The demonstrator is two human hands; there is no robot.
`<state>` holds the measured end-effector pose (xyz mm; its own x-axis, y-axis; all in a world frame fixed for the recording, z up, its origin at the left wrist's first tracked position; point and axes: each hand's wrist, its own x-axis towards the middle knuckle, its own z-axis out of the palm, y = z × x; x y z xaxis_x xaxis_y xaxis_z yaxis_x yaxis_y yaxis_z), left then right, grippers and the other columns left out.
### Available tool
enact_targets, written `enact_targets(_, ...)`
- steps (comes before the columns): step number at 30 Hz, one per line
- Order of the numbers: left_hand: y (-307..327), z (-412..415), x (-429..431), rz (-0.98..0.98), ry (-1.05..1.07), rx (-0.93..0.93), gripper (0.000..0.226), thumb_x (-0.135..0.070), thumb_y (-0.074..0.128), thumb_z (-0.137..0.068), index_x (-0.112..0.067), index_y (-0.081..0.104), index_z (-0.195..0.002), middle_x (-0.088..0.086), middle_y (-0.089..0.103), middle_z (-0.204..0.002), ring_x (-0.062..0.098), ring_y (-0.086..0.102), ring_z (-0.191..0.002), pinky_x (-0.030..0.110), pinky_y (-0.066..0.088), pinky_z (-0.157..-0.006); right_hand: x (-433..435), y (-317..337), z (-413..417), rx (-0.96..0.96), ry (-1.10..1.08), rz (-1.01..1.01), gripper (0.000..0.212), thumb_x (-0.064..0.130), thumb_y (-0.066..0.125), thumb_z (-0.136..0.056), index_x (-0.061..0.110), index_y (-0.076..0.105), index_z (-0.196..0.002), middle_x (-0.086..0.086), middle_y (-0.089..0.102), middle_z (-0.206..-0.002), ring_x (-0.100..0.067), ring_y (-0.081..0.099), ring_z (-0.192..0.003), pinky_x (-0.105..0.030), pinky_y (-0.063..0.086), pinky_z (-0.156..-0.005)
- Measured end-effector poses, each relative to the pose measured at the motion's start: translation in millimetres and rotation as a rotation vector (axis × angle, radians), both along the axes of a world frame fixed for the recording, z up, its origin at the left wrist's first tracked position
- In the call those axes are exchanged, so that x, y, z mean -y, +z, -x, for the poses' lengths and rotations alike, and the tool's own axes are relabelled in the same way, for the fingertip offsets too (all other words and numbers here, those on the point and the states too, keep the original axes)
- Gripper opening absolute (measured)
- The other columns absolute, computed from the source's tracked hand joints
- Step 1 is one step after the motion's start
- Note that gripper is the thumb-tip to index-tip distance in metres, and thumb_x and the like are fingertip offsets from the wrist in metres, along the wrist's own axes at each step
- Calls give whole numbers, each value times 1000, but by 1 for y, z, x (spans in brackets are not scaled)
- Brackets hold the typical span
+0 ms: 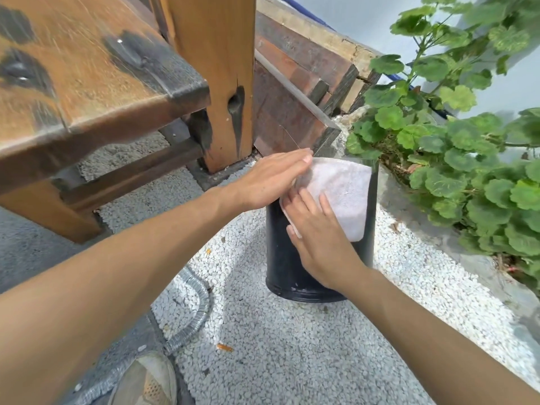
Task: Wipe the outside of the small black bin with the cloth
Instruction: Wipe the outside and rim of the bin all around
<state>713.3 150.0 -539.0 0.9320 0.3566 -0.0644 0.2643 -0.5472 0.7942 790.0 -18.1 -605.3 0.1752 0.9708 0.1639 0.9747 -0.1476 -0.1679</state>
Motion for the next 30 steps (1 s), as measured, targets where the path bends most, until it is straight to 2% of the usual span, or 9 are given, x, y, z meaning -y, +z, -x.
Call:
enact_targets(5, 4, 4, 2, -53, -5, -9, 53, -51, 22, -106, -31, 34, -153, -17, 28, -160, -1, 21, -146, 19, 11, -112, 33, -18, 14, -12, 64, 70, 54, 30, 30, -108, 9, 27, -158, -8, 27, -165, -22, 10, -156, -44, 3, -126)
enact_targets(14, 4, 5, 3, -135, -48, -33, 53, -50, 24, -106, -29, 31, -154, -16, 25, -162, 0, 17, -147, 17, 7, -112, 96, -54, 50, -135, 155, 300, 54, 35, 24, -109, 18, 23, -160, 1, 22, -166, -11, 1, -156, -36, -4, -126)
enact_targets(18, 0, 6, 2, -140, -54, -13, 55, -51, 25, -105, -29, 31, -154, -14, 26, -162, 0, 17, -148, 27, 8, -122, 122, -65, 65, -352, 141, 374, 52, 42, 24, -110, 27, 25, -159, 9, 20, -166, 3, -4, -153, -30, -2, -126)
enact_targets(20, -2, 7, 3, -162, -73, -6, 56, -52, 26, -104, -28, 32, -154, -13, 26, -162, 1, 18, -148, 35, 11, -124, 126, -58, 67, -573, 63, 385, 47, 48, 25, -109, 39, 32, -154, 15, 26, -163, 6, 5, -151, -30, 6, -126)
enact_targets(22, -3, 9, 4, -204, -99, -3, 58, -54, 25, -104, -27, 31, -155, -12, 26, -162, 3, 19, -149, 39, 13, -124, 128, -41, 63, -761, -41, 430, 40, 59, 25, -105, 57, 40, -141, 24, 47, -150, 1, 38, -142, -35, 30, -120)
enact_targets(23, -2, 10, 4, -235, -111, -4, 59, -54, 25, -103, -27, 30, -155, -11, 26, -162, 4, 19, -149, 41, 15, -123, 128, -30, 60, -804, -99, 419, 39, 66, 24, -101, 62, 44, -134, 28, 61, -131, -1, 57, -122, -35, 44, -108)
enact_targets(25, 0, 11, 4, -294, -141, -8, 60, -54, 25, -103, -25, 30, -155, -9, 27, -162, 6, 20, -149, 42, 17, -122, 128, -7, 50, -791, -203, 314, 43, 71, 24, -98, 59, 52, -128, 23, 70, -107, -3, 67, -93, -33, 54, -88)
enact_targets(28, 5, 16, 5, -364, -208, -16, 59, -51, 26, -103, -23, 30, -155, -8, 29, -162, 7, 25, -148, 44, 22, -120, 127, 23, 33, -705, -260, 146, 43, 63, 26, -101, 51, 54, -132, 33, 66, -117, 4, 65, -105, -19, 51, -86)
enact_targets(30, 8, 21, 6, -433, -267, -16, 58, -49, 27, -103, -24, 28, -156, -10, 28, -161, 7, 27, -147, 44, 26, -117, 124, 36, 22, -580, -243, 26, 45, 51, 30, -105, 39, 50, -143, 32, 48, -143, 6, 45, -135, -14, 37, -107)
